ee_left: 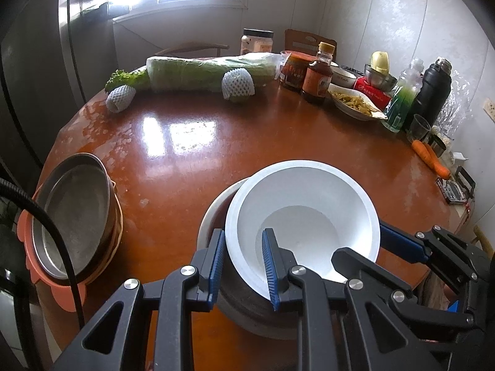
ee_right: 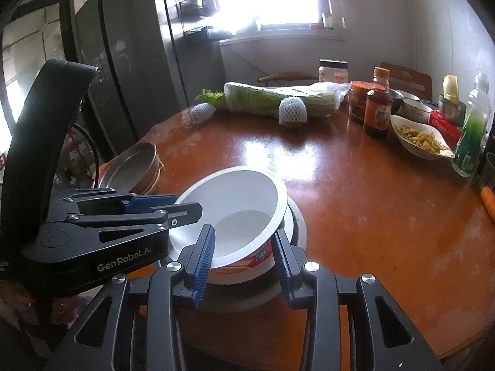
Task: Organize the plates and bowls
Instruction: 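Lower the paper bowl into the steel bowl and open the left gripper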
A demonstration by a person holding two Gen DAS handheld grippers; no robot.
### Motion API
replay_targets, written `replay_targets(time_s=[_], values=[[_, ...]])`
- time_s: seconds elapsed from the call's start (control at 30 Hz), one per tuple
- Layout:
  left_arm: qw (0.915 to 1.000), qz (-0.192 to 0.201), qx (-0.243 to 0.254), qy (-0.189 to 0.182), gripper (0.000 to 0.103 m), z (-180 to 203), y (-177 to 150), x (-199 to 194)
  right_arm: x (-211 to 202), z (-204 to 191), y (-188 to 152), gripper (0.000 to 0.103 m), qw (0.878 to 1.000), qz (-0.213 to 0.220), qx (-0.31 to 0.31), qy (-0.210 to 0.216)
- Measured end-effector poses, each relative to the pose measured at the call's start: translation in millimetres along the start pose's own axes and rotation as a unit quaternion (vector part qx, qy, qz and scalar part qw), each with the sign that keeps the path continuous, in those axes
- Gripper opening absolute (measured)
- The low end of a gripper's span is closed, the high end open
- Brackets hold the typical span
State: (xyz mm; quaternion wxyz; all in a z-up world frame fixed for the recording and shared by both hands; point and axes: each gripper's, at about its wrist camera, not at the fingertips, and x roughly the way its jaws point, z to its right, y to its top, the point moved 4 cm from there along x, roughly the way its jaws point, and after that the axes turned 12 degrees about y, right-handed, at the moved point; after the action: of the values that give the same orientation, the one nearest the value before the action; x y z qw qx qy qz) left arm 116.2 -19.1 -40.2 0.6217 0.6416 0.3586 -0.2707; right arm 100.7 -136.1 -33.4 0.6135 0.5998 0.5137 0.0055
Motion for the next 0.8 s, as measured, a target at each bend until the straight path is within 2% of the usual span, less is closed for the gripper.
replay_targets(time_s=[0.3,0.8], values=[[1.0,-0.001,-0.002,0.001,0.024,-3.1,-1.9,3.1,6.0,0.7,-2.0,0.04,1.0,-0.006,-0.003,-0.007],[1.0,0.005,-0.007,-0.003,0.025,-9.4,-2.0,-0.5,8.3,0.8,-2.7,0.05,1.0,-0.011,0.0,-0.011]])
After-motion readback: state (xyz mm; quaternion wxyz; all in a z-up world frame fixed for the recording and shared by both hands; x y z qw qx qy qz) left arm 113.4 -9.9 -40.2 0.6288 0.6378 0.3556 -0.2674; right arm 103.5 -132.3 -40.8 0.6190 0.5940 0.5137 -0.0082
